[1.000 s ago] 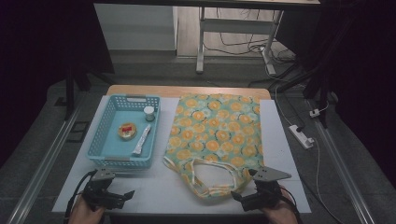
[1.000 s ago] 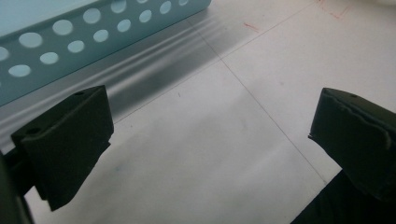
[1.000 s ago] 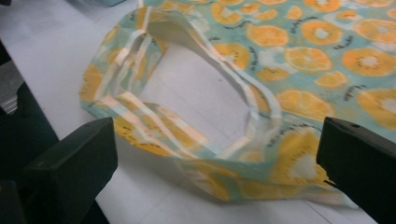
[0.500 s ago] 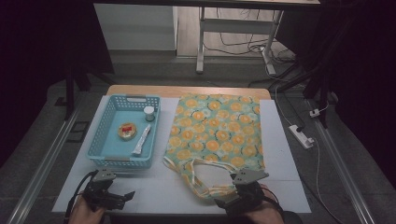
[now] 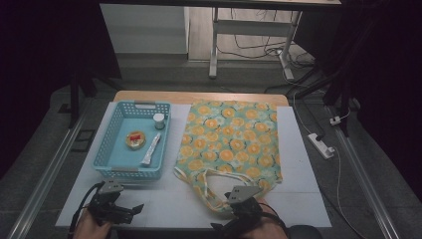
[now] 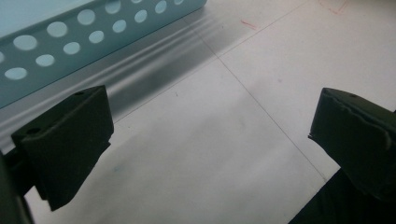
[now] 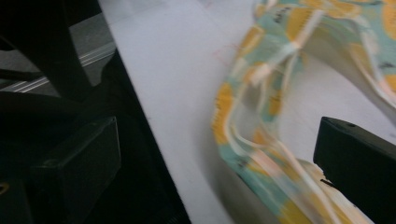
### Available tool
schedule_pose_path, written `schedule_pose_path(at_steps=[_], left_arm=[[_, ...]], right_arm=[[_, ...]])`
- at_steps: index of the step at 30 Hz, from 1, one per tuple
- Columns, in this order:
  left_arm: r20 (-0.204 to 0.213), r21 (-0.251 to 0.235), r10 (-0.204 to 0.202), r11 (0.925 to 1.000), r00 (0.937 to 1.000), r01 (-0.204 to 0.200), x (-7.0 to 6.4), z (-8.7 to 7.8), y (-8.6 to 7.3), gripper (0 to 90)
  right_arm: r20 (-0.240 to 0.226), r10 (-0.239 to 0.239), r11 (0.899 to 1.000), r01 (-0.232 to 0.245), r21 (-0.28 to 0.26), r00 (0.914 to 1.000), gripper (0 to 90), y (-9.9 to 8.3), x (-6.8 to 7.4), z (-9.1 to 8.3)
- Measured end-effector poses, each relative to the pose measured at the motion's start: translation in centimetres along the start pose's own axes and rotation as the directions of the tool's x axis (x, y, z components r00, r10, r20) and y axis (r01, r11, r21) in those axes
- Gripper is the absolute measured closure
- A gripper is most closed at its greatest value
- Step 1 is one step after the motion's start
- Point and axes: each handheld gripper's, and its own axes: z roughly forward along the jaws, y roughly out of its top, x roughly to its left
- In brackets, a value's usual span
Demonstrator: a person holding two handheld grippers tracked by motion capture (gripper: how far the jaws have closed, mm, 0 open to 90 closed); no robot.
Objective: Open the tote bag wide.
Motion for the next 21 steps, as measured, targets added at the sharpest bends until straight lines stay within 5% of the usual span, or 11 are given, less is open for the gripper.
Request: schedule_pose_path(at_steps=[9, 21], left_arm=[[-0.005, 0.004, 0.004, 1.0000, 1.0000, -0.004, 0.0, 0.0, 0.0, 0.0], [-0.009, 0.009, 0.007, 0.9999, 0.9999, -0.007, -0.1, 0.1, 0.0, 0.0]], right_arm=[[-0.050, -0.014, 0.999, 0.016, 0.046, 0.9986, 19.2, 0.0, 0.3, 1.5], [0.053, -0.061, 0.983, 0.051, 0.174, 0.9967, 46.3, -1.0, -1.1, 2.0]])
